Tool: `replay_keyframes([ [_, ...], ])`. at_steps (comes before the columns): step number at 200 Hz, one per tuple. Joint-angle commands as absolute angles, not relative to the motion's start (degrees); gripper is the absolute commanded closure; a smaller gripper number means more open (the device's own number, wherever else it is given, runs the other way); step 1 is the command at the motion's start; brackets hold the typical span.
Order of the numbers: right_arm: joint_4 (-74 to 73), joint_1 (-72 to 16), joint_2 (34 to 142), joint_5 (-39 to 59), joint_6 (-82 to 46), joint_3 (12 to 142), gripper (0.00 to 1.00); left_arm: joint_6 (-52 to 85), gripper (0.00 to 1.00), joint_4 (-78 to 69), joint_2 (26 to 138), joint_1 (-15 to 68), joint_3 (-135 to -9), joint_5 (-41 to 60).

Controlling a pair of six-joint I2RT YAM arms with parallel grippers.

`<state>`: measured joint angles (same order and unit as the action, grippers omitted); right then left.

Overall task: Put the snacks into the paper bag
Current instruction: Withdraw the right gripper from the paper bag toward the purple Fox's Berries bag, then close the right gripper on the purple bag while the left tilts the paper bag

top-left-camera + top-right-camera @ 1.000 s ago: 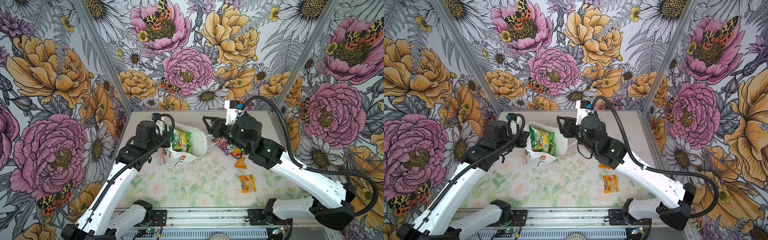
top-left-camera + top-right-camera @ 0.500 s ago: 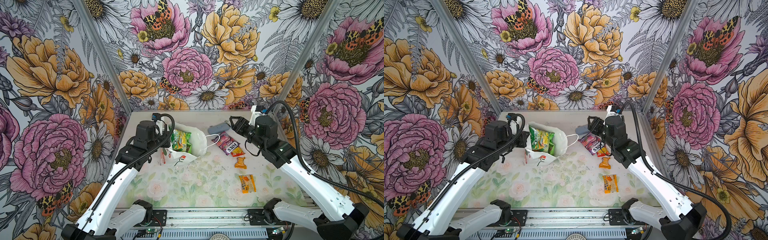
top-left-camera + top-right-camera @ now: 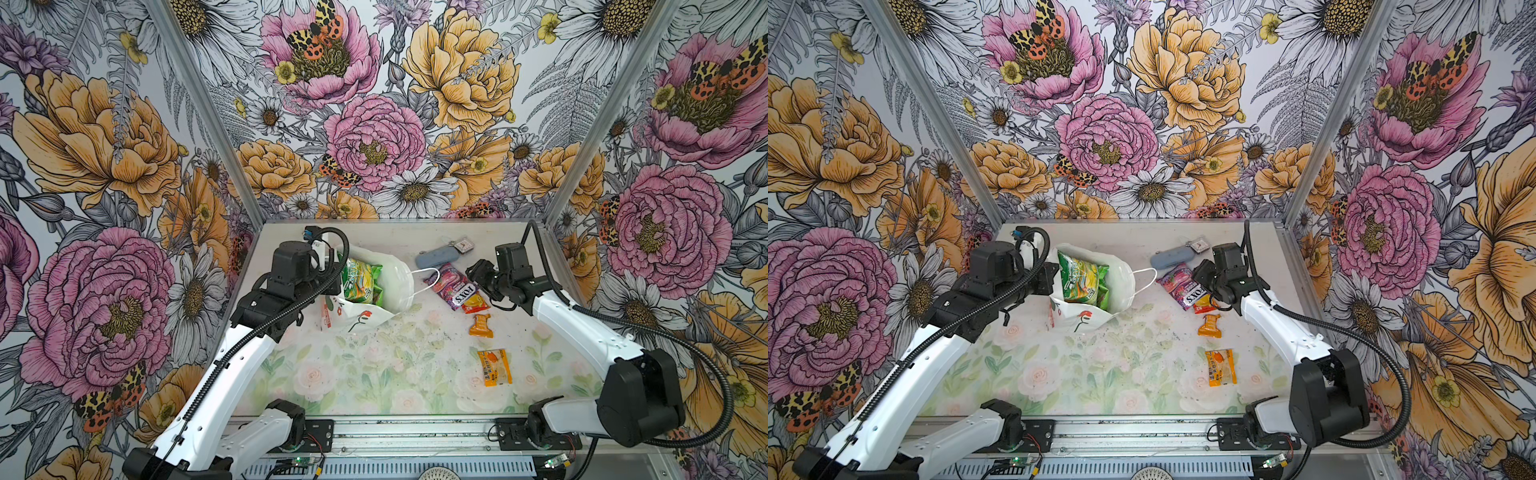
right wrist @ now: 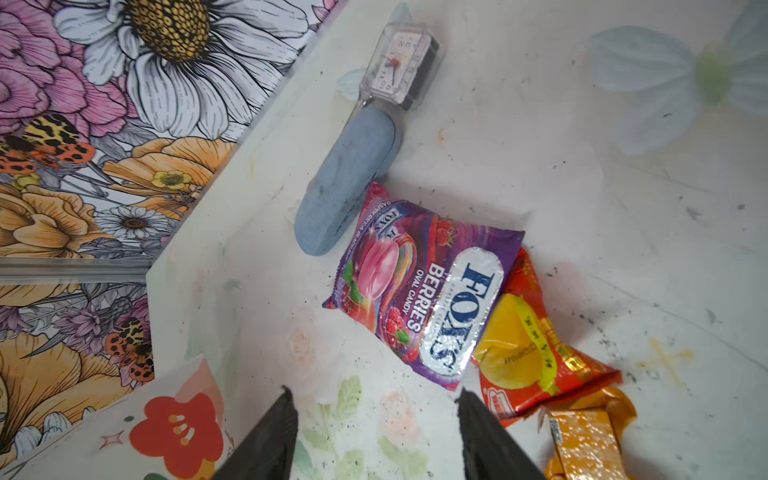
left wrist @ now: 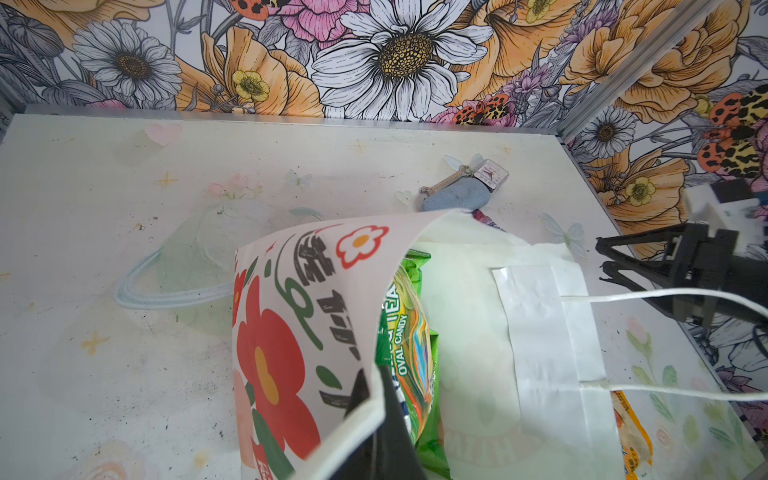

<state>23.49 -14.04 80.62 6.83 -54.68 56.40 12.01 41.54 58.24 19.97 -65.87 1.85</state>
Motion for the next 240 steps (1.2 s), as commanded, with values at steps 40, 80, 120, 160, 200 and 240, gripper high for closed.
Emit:
replay_keyframes([
  [40,21.96,-11.23,89.47,9.05,-53.59,59.50,0.37,11.16,1.00,37.66,57.18,20.69,-66.81,0.07],
  [80,21.93,-10.16,95.45,9.23,-51.99,62.06,0.37,11.30,1.00,37.53,57.42,20.86,-66.83,0.47],
  [120,21.92,-9.65,100.10,9.12,-51.24,63.35,0.38,11.21,1.00,37.83,57.59,20.91,-66.85,-0.17],
  [160,21.80,-9.81,101.71,9.56,-51.47,62.98,0.41,16.07,1.00,42.53,57.36,17.80,-66.08,-1.07],
  [200,21.79,-9.93,99.47,7.62,-49.79,61.96,0.41,20.03,1.00,45.69,56.05,5.21,-61.13,8.03],
  [240,21.08,-9.92,101.85,8.98,-50.08,62.79,0.49,20.09,1.00,45.80,55.04,-0.48,-58.36,12.59],
])
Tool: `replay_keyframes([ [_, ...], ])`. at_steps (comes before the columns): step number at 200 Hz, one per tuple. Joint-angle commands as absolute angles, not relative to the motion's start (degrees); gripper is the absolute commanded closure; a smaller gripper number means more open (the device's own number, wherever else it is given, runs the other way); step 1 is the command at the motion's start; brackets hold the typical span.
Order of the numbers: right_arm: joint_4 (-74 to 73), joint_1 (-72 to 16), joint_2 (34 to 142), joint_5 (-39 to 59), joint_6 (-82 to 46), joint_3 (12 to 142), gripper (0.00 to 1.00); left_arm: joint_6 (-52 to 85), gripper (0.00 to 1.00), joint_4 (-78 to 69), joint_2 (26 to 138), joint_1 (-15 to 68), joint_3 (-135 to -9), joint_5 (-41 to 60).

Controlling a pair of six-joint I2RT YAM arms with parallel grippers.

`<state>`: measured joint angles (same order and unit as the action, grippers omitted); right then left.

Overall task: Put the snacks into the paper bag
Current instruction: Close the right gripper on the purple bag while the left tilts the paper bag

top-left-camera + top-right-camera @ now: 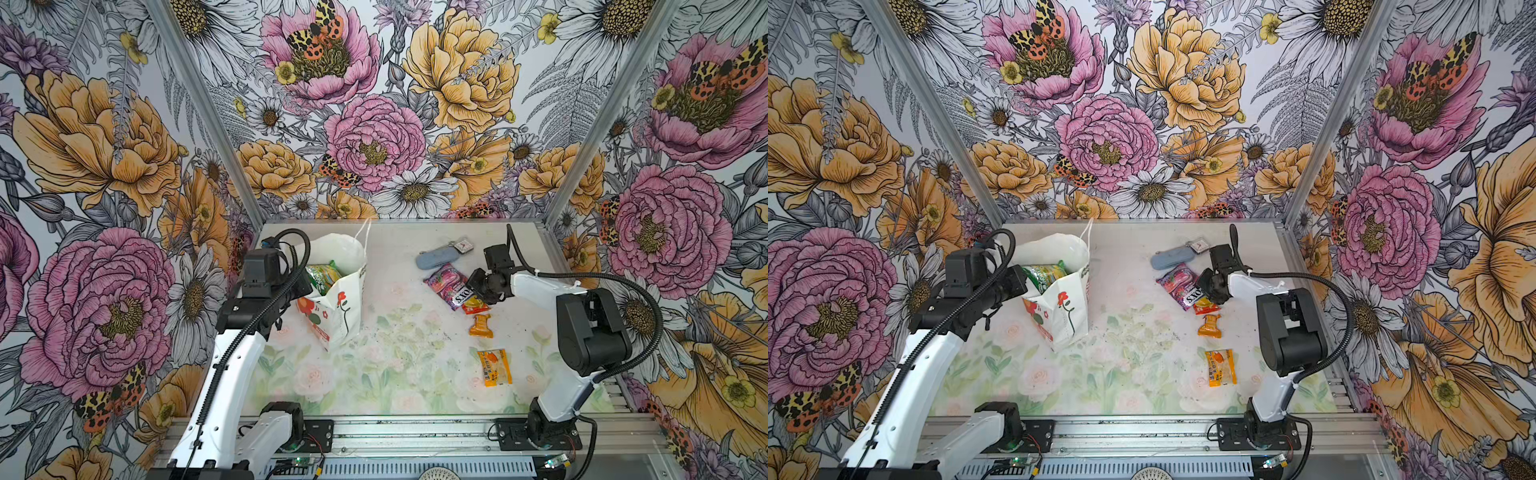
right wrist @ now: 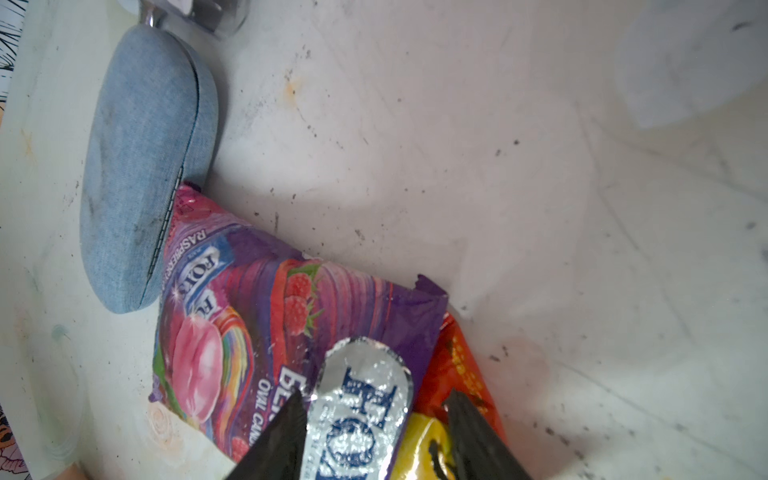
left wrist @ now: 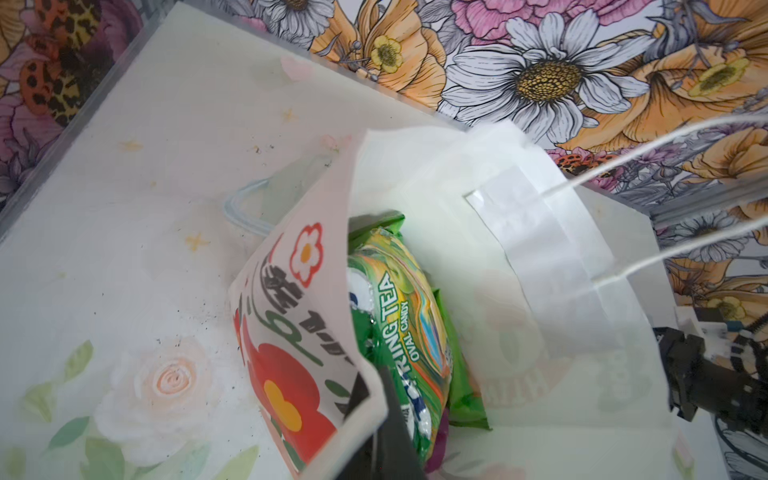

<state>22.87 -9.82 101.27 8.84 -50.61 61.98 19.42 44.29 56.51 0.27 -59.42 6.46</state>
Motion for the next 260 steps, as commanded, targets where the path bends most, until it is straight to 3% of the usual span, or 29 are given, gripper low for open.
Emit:
replay_keyframes([
  [1,21.04,-9.88,101.90,8.97,-50.09,62.82,0.49,20.07,1.00,45.79,55.03,-0.46,-58.31,12.62],
  [34,20.27,-9.92,103.07,8.70,-49.92,64.19,0.58,19.36,1.00,45.27,55.18,0.52,-58.00,13.82],
  [65,20.09,-9.88,104.74,8.94,-49.89,65.47,0.60,19.23,1.00,44.79,57.48,7.80,-59.20,11.84],
  [163,19.85,-10.20,104.60,8.79,-50.37,63.83,0.54,24.34,1.00,38.31,60.12,24.48,-64.16,9.08],
  [208,19.63,-10.19,103.55,7.96,-50.66,62.63,0.57,22.33,1.00,37.39,53.81,23.58,-60.63,10.14],
  [260,19.60,-10.19,102.59,5.96,-52.04,60.66,0.53,18.02,1.00,42.06,55.72,12.19,-59.60,15.82],
])
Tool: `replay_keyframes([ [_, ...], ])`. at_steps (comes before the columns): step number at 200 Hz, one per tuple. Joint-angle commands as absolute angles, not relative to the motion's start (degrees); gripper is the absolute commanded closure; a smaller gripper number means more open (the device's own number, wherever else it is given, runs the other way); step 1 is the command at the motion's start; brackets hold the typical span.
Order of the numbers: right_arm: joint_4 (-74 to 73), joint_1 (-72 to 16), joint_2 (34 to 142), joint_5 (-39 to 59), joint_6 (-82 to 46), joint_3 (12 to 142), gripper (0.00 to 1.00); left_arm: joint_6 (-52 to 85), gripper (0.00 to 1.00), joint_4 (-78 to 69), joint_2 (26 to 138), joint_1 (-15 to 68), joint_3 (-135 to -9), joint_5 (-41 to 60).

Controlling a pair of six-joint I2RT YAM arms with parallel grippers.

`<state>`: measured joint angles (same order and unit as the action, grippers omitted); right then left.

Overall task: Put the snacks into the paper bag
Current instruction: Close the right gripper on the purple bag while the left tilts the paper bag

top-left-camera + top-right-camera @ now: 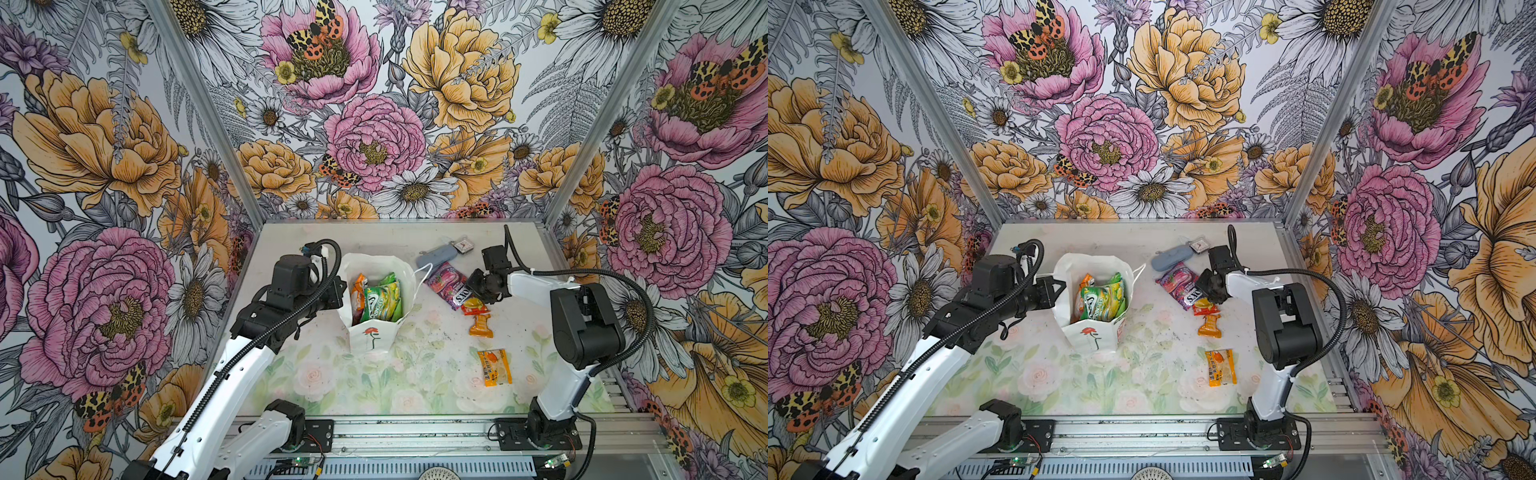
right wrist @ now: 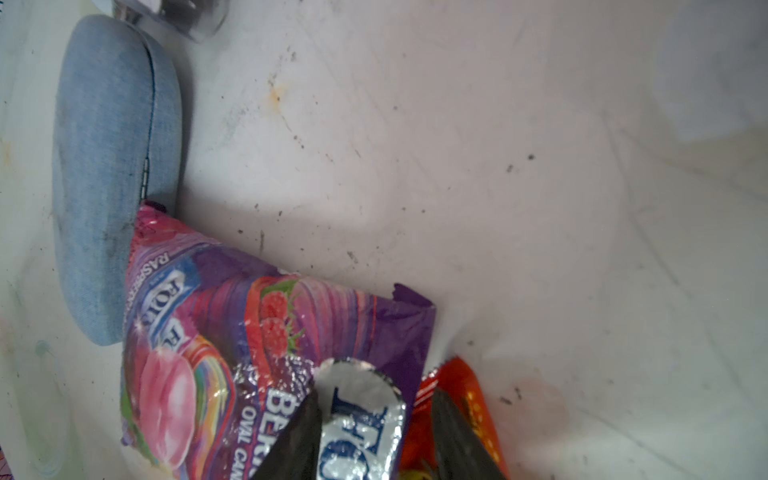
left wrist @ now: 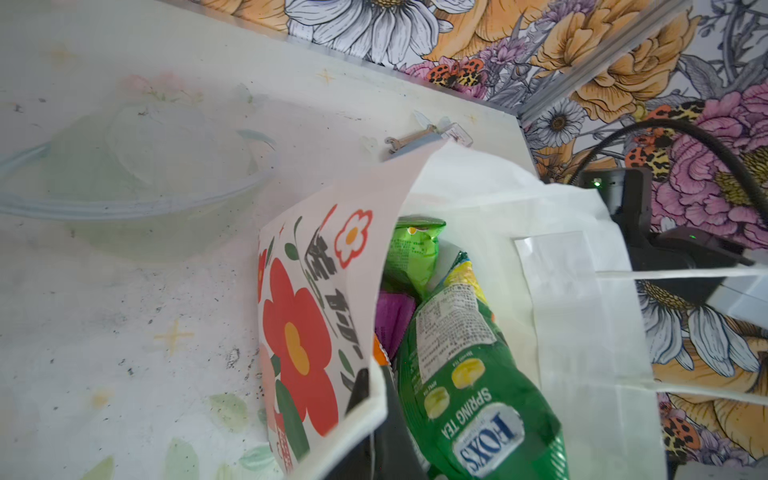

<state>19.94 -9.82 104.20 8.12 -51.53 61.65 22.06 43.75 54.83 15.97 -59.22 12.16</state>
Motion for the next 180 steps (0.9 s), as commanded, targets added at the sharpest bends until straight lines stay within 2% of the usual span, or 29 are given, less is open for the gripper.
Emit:
replay_keyframes([
  [1,19.60,-10.19,102.62,5.92,-52.03,60.65,0.53,17.84,1.00,42.12,55.81,12.07,-59.59,15.82],
  [71,17.26,-9.84,105.37,11.14,-53.05,63.40,0.58,15.35,1.00,42.93,56.32,11.40,-59.96,13.34],
  [109,15.00,-10.09,107.50,13.39,-55.43,64.00,0.68,15.86,1.00,41.62,54.33,10.64,-57.75,13.79],
  [156,11.06,-10.28,108.96,15.08,-58.63,62.34,0.68,16.26,1.00,41.09,53.97,10.31,-57.44,14.17],
  [162,10.27,-10.28,108.79,15.22,-59.04,62.04,0.70,16.41,1.00,40.96,53.90,10.33,-57.39,14.29],
  [180,7.33,-10.31,106.78,15.35,-59.92,60.06,0.91,16.57,1.00,40.63,53.79,10.20,-57.24,14.49],
])
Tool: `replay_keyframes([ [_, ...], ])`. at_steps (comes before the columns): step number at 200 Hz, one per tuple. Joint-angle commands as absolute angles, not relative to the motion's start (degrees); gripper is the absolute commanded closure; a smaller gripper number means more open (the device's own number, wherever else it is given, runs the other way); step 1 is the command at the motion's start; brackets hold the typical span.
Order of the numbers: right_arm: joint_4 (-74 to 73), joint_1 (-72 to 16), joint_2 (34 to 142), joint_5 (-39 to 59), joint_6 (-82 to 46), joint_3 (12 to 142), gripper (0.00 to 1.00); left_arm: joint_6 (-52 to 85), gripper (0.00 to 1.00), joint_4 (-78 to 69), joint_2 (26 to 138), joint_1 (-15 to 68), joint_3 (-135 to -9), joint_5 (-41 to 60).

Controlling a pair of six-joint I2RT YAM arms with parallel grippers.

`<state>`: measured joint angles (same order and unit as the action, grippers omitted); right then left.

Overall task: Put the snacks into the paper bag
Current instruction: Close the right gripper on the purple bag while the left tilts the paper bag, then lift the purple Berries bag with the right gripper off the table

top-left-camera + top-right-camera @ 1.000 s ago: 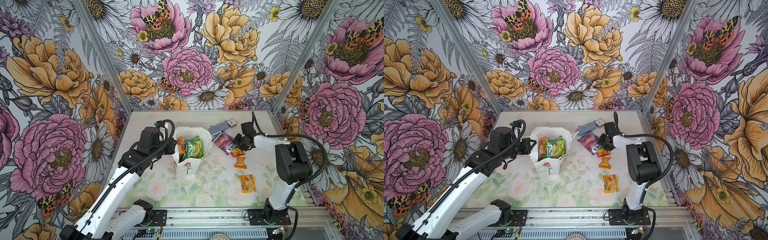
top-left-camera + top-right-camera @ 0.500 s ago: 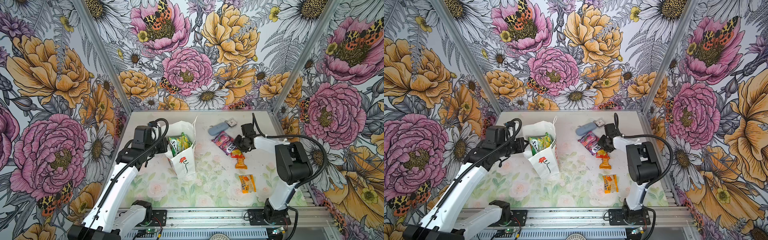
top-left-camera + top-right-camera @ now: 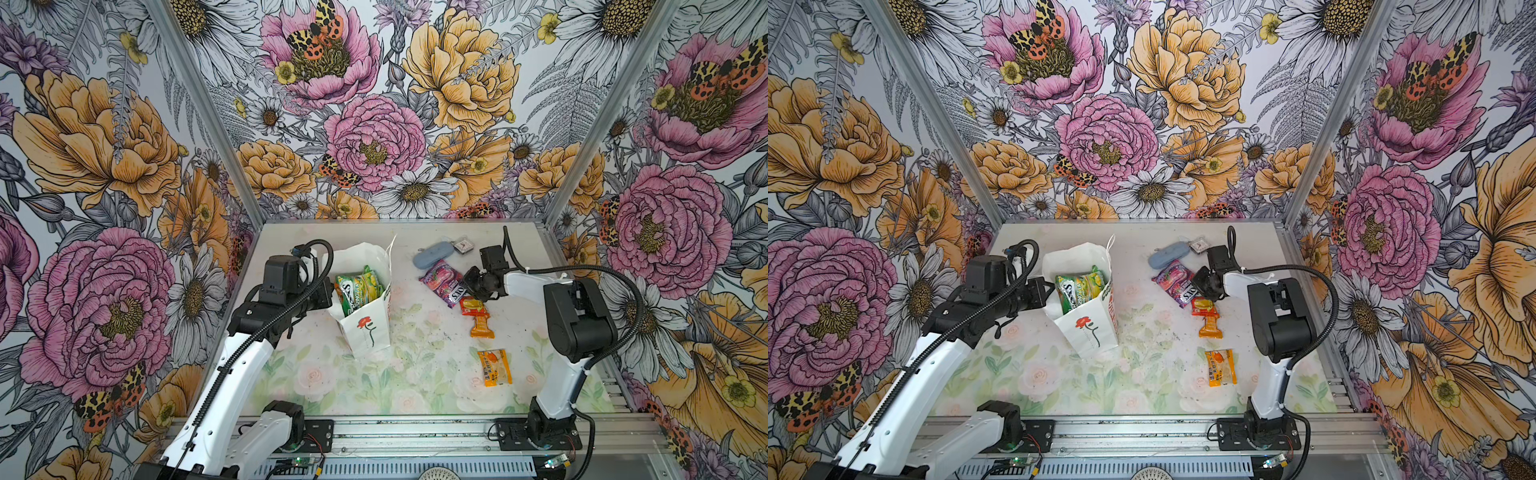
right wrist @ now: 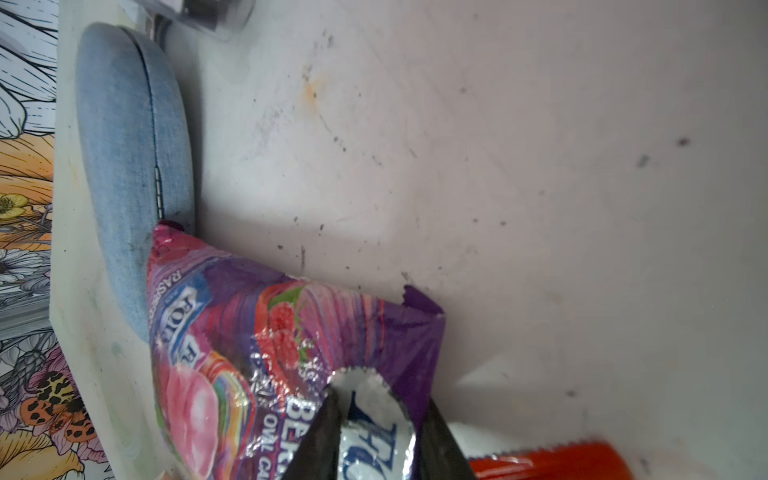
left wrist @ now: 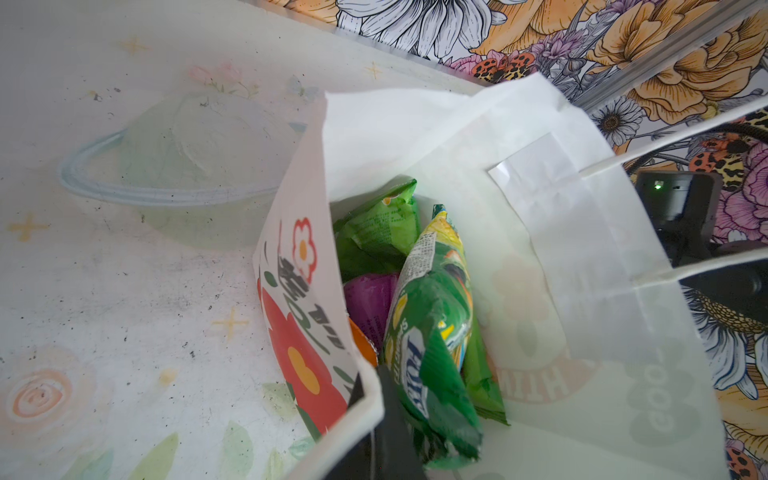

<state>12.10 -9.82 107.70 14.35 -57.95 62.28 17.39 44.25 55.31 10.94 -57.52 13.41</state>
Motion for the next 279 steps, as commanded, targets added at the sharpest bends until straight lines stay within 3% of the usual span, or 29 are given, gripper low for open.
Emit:
replay_keyframes([
  [1,7.18,-10.34,106.61,15.28,-59.97,59.95,0.91,16.59,1.00,40.66,53.75,10.15,-57.23,14.50],
  [15,6.51,-10.37,103.78,14.14,-59.88,58.53,1.00,16.74,1.00,40.45,53.54,9.88,-57.09,14.66],
  [111,7.13,-11.86,86.28,11.76,-56.32,51.99,1.00,17.79,1.00,39.11,52.08,8.18,-56.16,15.67],
  [230,17.46,-19.45,72.03,10.90,-50.65,55.74,1.00,17.83,1.00,39.10,52.12,8.12,-55.77,15.58],
  [279,25.33,-24.40,64.08,4.72,-48.97,58.95,1.00,17.93,1.00,39.10,52.21,8.00,-55.82,15.52],
])
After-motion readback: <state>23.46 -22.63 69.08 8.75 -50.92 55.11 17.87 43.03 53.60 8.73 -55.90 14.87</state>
